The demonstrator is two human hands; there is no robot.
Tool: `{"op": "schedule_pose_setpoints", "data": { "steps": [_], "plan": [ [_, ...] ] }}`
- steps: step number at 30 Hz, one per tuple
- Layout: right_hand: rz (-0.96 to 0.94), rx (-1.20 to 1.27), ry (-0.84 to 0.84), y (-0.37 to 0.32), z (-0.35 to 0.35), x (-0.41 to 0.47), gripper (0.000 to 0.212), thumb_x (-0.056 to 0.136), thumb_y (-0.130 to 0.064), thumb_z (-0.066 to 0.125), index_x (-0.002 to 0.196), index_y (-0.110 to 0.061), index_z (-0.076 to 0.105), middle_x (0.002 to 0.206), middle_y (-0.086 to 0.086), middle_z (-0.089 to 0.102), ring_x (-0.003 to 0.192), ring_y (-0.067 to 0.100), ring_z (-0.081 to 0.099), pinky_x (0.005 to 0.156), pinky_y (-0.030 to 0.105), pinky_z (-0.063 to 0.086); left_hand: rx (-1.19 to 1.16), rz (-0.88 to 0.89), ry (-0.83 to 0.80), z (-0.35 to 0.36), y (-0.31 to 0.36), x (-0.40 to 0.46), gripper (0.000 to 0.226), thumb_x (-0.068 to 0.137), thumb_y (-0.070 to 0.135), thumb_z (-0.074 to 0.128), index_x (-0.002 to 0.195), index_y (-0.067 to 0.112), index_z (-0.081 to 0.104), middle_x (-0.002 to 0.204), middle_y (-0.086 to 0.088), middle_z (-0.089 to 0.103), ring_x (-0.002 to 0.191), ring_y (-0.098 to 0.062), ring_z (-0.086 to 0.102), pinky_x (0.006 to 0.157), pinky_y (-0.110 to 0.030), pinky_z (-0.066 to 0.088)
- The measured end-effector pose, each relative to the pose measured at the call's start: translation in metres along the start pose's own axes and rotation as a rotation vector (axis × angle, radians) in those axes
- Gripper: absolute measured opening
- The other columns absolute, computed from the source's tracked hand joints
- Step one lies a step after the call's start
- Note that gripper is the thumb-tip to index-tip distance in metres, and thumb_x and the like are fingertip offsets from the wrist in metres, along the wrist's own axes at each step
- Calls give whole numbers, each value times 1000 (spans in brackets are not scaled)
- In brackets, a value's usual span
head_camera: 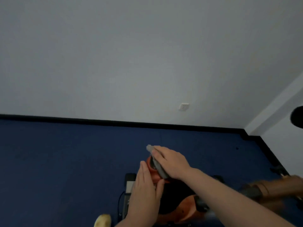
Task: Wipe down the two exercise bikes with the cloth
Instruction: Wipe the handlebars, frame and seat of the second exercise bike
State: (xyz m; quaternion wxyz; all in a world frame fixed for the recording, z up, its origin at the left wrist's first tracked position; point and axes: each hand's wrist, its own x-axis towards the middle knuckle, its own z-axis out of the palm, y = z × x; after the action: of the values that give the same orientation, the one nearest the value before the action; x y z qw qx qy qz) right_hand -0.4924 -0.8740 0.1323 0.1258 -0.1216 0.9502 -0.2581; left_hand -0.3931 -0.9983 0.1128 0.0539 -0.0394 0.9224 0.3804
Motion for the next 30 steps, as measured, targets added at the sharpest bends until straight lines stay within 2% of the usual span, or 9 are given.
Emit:
{"op": "schedule_pose_setpoints", "data": {
  "steps": [4, 7, 11, 14, 17, 19, 22, 26, 30],
  "plan": [
    [-4, 113, -201, 7, -18, 22, 28, 98, -53, 34, 97, -51, 62, 108, -23, 62, 109, 11, 57, 90, 21, 42, 96, 24, 0, 0, -9, -12, 84, 96, 59, 29, 148, 21, -25, 160, 9, -15, 147, -5, 4, 117, -24, 19],
    [-44, 21, -286, -15, -14, 35, 26, 87, -57, 40, 77, -58, 63, 93, -26, 61, 98, 7, 55, 84, 25, 44, 176, 43, 6, 0, -8, -13, 83, 96, 59, 26, 147, 20, -26, 160, 7, -16, 148, -6, 0, 116, -21, 3],
    [-233, -150, -414, -24, -6, 43, 48, 76, -82, 35, 92, -51, 67, 117, -24, 61, 109, 5, 53, 91, 33, 43, 278, 60, 12, -1, -11, -14, 82, 97, 60, 23, 150, 15, -20, 161, 1, -13, 148, -7, -2, 115, -20, -3],
    [-121, -19, -470, -20, -14, 51, 42, 91, -63, 44, 87, -33, 72, 106, -11, 68, 102, 10, 59, 92, 30, 45, 285, 42, -2, -2, -11, -17, 80, 97, 59, 23, 150, 15, -17, 162, 1, -12, 148, -7, -3, 114, -20, -8],
    [-44, -9, -412, -26, -11, 52, 37, 92, -55, 46, 63, -42, 66, 97, -11, 68, 97, 12, 60, 86, 32, 47, 283, 48, -6, -3, -9, -18, 79, 98, 58, 23, 150, 15, -18, 161, 0, -13, 148, -8, -4, 107, -18, -15],
    [-163, -165, -306, -25, 0, 43, 34, 84, -67, 38, 73, -51, 66, 107, -17, 65, 100, 10, 57, 80, 34, 45, 281, 58, 3, -3, -12, -19, 80, 98, 58, 23, 149, 16, -22, 161, 1, -15, 148, -7, -4, 108, -17, -13],
    [-368, -172, -199, -10, 5, 26, 56, 82, -80, 24, 103, -46, 63, 118, -26, 55, 109, 4, 48, 80, 32, 41, 262, 87, 34, -2, -14, -19, 79, 97, 59, 22, 140, 21, -33, 158, 5, -22, 147, -6, -5, 109, -17, -11],
    [-97, 83, -229, 0, -10, 30, 43, 96, -61, 32, 106, -36, 66, 115, -13, 63, 108, 11, 57, 97, 37, 44, 175, 120, 29, -1, -17, -19, 77, 97, 58, 24, 128, 35, -42, 144, 18, -34, 142, 2, -10, 106, -14, -14],
    [-33, -45, 23, 13, 3, 1, 52, 92, -69, 15, 124, -46, 50, 121, -12, 62, 105, 13, 60, 86, 35, 46, 185, 197, 23, -1, -19, -17, 73, 95, 58, 21, 128, 48, -43, 134, 33, -46, 134, 9, -23, 106, -15, -15]
  ]
}}
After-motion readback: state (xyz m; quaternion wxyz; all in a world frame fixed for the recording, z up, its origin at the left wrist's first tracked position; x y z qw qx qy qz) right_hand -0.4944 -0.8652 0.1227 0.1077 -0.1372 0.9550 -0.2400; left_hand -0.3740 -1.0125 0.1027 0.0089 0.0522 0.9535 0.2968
